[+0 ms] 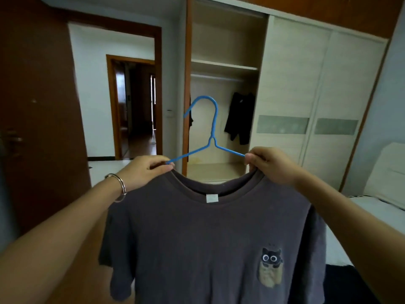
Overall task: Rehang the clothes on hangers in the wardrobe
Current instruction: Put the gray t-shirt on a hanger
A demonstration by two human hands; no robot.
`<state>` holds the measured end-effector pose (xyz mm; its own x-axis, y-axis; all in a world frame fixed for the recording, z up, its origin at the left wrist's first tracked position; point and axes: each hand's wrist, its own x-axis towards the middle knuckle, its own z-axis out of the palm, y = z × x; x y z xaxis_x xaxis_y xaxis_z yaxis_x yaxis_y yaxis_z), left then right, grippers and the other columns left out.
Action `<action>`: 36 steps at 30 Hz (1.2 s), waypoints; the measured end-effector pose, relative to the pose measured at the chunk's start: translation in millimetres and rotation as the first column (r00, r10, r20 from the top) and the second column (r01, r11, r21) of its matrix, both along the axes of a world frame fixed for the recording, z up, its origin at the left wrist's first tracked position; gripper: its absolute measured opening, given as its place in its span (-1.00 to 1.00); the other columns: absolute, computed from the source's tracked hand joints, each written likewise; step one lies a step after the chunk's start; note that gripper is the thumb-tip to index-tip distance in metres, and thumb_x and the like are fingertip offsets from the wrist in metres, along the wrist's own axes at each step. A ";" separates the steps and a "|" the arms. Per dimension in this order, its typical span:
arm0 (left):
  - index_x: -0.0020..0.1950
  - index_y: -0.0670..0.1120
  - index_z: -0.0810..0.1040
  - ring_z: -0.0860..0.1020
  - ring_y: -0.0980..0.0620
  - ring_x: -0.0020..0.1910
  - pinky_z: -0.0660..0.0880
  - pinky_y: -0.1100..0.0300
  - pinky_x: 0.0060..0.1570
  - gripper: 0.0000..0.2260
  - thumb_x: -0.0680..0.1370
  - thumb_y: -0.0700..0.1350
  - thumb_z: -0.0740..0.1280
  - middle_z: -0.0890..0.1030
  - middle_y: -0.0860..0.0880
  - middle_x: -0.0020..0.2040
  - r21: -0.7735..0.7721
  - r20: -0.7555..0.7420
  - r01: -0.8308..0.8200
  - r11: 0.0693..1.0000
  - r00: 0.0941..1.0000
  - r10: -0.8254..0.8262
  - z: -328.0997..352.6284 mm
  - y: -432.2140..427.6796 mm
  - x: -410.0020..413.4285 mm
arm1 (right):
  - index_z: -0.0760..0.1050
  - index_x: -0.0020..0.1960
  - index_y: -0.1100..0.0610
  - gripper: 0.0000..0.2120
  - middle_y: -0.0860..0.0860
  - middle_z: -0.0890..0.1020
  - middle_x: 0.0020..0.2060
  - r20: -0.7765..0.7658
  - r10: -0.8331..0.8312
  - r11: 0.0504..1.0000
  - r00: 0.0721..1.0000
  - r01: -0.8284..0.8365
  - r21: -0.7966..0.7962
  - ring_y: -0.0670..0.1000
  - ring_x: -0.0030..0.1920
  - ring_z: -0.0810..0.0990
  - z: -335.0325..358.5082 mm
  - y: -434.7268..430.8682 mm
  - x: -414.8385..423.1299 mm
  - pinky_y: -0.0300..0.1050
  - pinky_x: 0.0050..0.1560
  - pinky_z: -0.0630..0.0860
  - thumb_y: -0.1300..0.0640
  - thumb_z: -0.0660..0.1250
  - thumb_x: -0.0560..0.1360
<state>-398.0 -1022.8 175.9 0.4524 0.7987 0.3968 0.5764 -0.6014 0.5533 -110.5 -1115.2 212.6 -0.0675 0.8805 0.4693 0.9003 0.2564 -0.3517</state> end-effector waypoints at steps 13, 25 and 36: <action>0.17 -0.10 0.55 0.47 0.01 0.05 0.38 0.40 -0.14 -0.75 0.55 -0.09 0.21 0.54 0.04 -0.05 -0.031 0.101 -0.196 0.980 0.975 0.198 -19.2 158.2 -56.5 | 0.59 -0.09 0.08 -0.85 -0.24 0.48 -0.30 -0.126 0.127 0.991 0.984 -0.132 -0.031 -0.24 -0.24 0.45 -35.4 190.5 -33.1 -0.59 -0.24 0.38 0.10 0.25 0.54; 0.12 -0.15 0.55 0.43 0.17 -0.27 0.33 0.40 -0.27 -0.77 0.56 -0.08 0.21 0.49 0.07 -0.27 0.081 0.032 -0.175 0.981 0.984 0.172 1.4 354.7 -29.1 | 0.58 0.03 0.18 -0.74 0.03 0.58 -0.06 -0.185 0.132 0.987 0.974 -0.146 -0.068 0.02 -0.01 0.54 -32.0 402.9 -63.7 -0.09 0.10 0.47 0.06 0.19 0.56; 0.11 -0.19 0.58 0.48 0.24 -0.32 0.39 0.44 -0.30 -0.77 0.53 -0.13 0.25 0.57 -0.02 -0.25 0.224 0.134 -0.063 0.972 0.990 0.033 -35.8 538.9 -64.6 | 0.57 0.07 0.19 -0.79 -0.06 0.51 -0.25 0.018 -0.034 0.998 0.999 0.035 -0.049 -0.21 -0.29 0.43 -68.2 543.8 -93.6 -0.50 -0.29 0.34 0.11 0.29 0.52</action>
